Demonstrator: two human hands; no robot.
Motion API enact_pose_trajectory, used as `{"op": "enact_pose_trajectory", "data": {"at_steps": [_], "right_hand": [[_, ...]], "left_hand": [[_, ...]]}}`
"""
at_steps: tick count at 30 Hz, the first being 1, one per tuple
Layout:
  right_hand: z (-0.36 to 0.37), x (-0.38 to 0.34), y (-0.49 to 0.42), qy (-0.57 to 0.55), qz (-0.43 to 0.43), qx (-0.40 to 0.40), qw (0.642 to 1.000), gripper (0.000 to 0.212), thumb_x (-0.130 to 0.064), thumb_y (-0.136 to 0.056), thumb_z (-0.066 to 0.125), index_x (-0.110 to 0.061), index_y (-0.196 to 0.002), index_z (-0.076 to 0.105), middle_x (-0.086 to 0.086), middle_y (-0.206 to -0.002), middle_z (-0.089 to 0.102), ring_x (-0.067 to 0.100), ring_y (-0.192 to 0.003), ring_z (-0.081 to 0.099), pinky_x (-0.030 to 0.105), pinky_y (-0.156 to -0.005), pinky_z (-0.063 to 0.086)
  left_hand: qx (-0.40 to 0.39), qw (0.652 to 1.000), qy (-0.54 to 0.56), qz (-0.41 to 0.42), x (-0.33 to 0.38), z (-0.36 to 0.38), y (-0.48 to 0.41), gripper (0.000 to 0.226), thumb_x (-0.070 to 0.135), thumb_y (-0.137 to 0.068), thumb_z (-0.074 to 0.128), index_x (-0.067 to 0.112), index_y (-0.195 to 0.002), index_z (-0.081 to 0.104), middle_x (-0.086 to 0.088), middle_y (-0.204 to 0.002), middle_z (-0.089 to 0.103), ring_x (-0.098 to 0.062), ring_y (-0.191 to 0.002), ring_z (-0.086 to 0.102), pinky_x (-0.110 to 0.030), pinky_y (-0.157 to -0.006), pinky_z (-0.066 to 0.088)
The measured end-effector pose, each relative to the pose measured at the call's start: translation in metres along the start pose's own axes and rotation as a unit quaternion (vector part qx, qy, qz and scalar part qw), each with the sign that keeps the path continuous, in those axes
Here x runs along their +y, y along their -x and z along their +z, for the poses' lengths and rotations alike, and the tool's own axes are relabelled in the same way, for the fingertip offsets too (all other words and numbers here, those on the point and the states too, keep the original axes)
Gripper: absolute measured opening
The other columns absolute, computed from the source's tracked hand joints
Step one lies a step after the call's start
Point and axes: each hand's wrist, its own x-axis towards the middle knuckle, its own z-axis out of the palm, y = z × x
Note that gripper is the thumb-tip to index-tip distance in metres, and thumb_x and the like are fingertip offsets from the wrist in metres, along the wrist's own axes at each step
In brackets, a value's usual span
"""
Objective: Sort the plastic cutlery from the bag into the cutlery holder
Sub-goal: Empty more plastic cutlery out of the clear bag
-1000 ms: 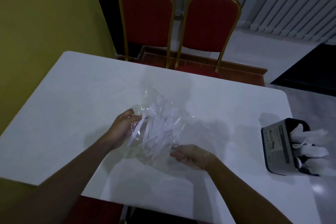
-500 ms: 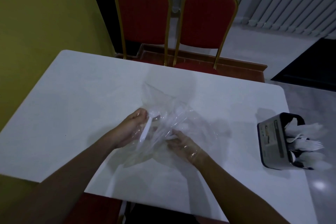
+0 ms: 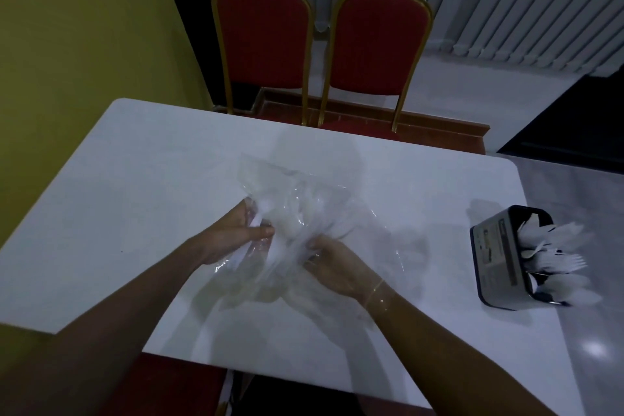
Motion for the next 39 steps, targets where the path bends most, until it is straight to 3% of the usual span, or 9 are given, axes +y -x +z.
{"op": "enact_pose_trajectory", "data": {"at_steps": [2, 7, 13, 16, 19, 27, 32, 36, 39], "right_hand": [[0.008, -0.001, 0.001, 0.035, -0.017, -0.01, 0.999, 0.027, -0.004, -0.088, 0.048, -0.008, -0.101, 0.072, 0.01, -0.1, 0.07, 0.022, -0.094, 0.067, 0.035, -0.093, 0.051], [0.017, 0.001, -0.004, 0.053, -0.008, 0.032, 0.998, 0.063, -0.021, -0.079, 0.059, 0.002, -0.136, 0.047, 0.025, -0.14, 0.048, 0.038, -0.124, 0.049, 0.045, -0.11, 0.034], [0.014, -0.003, 0.001, -0.021, -0.011, -0.002, 1.0, 0.047, -0.014, -0.08, 0.042, -0.005, -0.119, 0.066, 0.018, -0.119, 0.064, 0.03, -0.106, 0.063, 0.039, -0.097, 0.046], [0.02, 0.002, 0.005, -0.065, -0.022, -0.051, 0.996, 0.054, -0.009, -0.082, 0.037, 0.003, -0.132, 0.052, 0.023, -0.126, 0.055, 0.035, -0.114, 0.056, 0.047, -0.105, 0.037], [0.027, 0.007, 0.003, -0.1, -0.013, -0.073, 0.992, 0.062, -0.009, -0.073, 0.055, 0.006, -0.133, 0.047, 0.023, -0.124, 0.054, 0.036, -0.113, 0.055, 0.047, -0.1, 0.044], [0.015, 0.006, -0.001, -0.049, 0.004, 0.033, 0.998, 0.043, -0.011, -0.077, 0.072, -0.001, -0.117, 0.06, 0.019, -0.107, 0.064, 0.031, -0.093, 0.066, 0.039, -0.08, 0.056], [0.005, 0.01, -0.003, -0.047, 0.0, 0.091, 0.995, 0.04, -0.023, -0.085, 0.068, 0.005, -0.113, 0.061, 0.015, -0.089, 0.071, 0.029, -0.082, 0.07, 0.036, -0.071, 0.057], [-0.003, 0.008, -0.004, -0.052, 0.01, 0.097, 0.994, 0.045, -0.015, -0.085, 0.068, 0.006, -0.124, 0.056, 0.018, -0.1, 0.068, 0.03, -0.088, 0.069, 0.038, -0.076, 0.057], [-0.011, 0.006, -0.001, -0.045, 0.022, 0.151, 0.987, 0.032, -0.005, -0.083, 0.068, 0.004, -0.113, 0.062, 0.02, -0.097, 0.068, 0.03, -0.08, 0.07, 0.036, -0.066, 0.058]], "left_hand": [[0.063, 0.996, -0.064, 0.01, -0.004, 0.004, -0.003, 0.03, 0.012, -0.086, 0.068, 0.016, -0.108, 0.048, -0.007, -0.1, 0.064, -0.023, -0.089, 0.064, -0.033, -0.071, 0.055], [0.172, 0.98, -0.098, 0.027, -0.002, 0.014, 0.001, 0.04, 0.02, -0.079, 0.076, 0.005, -0.101, 0.045, -0.013, -0.097, 0.062, -0.023, -0.074, 0.071, -0.033, -0.06, 0.06], [0.125, 0.992, -0.011, -0.019, -0.009, 0.002, 0.0, 0.042, 0.021, -0.082, 0.073, 0.011, -0.103, 0.039, -0.021, -0.112, 0.062, -0.029, -0.085, 0.072, -0.04, -0.07, 0.059], [0.043, 0.998, -0.001, -0.045, -0.006, -0.003, -0.001, 0.039, 0.022, -0.089, 0.064, 0.01, -0.117, 0.039, -0.019, -0.115, 0.06, -0.027, -0.088, 0.068, -0.033, -0.066, 0.057], [0.075, 0.996, -0.038, -0.034, -0.008, -0.015, -0.002, 0.024, 0.027, -0.09, 0.063, 0.013, -0.104, 0.05, -0.015, -0.1, 0.067, -0.026, -0.08, 0.069, -0.041, -0.073, 0.058], [0.14, 0.99, 0.013, -0.014, -0.014, -0.03, 0.001, 0.016, 0.014, -0.089, 0.063, 0.0, -0.095, 0.063, -0.029, -0.091, 0.07, -0.041, -0.082, 0.071, -0.035, -0.065, 0.059], [0.137, 0.99, -0.018, 0.0, -0.028, -0.042, -0.001, 0.018, 0.026, -0.087, 0.067, 0.009, -0.092, 0.068, -0.023, -0.09, 0.072, -0.036, -0.084, 0.072, -0.051, -0.087, 0.051], [0.155, 0.988, 0.012, -0.012, -0.035, -0.036, -0.002, 0.02, 0.013, -0.091, 0.06, -0.006, -0.098, 0.062, -0.028, -0.092, 0.069, -0.012, -0.052, 0.066, -0.014, -0.05, 0.048], [0.173, 0.984, -0.003, -0.027, -0.046, -0.048, -0.002, 0.016, 0.021, -0.088, 0.065, 0.006, -0.092, 0.069, -0.03, -0.09, 0.069, -0.011, -0.046, 0.042, -0.017, -0.048, 0.034]]}}
